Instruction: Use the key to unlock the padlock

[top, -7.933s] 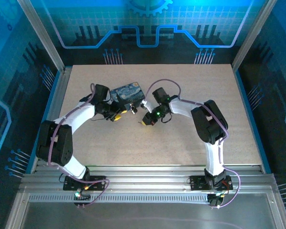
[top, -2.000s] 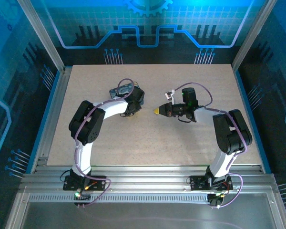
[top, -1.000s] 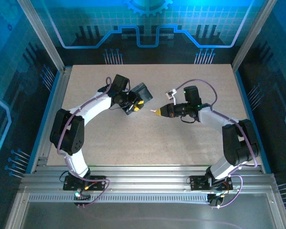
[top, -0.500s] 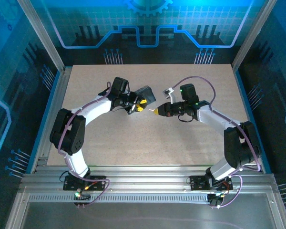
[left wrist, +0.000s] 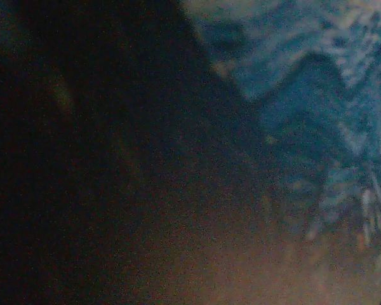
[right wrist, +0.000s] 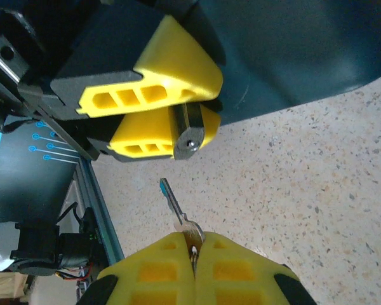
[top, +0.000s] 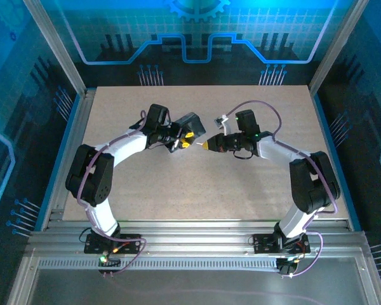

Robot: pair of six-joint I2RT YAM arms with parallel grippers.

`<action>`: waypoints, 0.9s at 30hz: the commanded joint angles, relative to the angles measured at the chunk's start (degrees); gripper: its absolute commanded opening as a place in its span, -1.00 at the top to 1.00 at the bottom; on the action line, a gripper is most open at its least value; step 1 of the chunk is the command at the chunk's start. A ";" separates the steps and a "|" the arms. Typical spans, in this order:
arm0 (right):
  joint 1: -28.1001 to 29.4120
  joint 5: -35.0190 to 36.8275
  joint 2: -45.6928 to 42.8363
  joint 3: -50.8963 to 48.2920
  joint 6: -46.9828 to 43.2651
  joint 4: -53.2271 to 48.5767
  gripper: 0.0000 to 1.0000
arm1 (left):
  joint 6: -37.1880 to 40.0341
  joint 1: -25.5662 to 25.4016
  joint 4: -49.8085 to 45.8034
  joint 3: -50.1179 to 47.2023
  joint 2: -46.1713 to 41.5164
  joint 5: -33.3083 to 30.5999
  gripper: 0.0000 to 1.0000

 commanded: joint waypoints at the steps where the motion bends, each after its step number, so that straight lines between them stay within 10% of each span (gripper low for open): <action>1: 0.85 -1.73 1.45 2.25 1.27 2.27 1.00 | -1.90 0.37 3.25 -1.18 -2.35 1.89 1.00; 27: 0.99 -1.98 3.42 0.21 3.35 6.08 1.00 | -4.55 0.50 6.35 -4.43 -3.43 0.20 1.00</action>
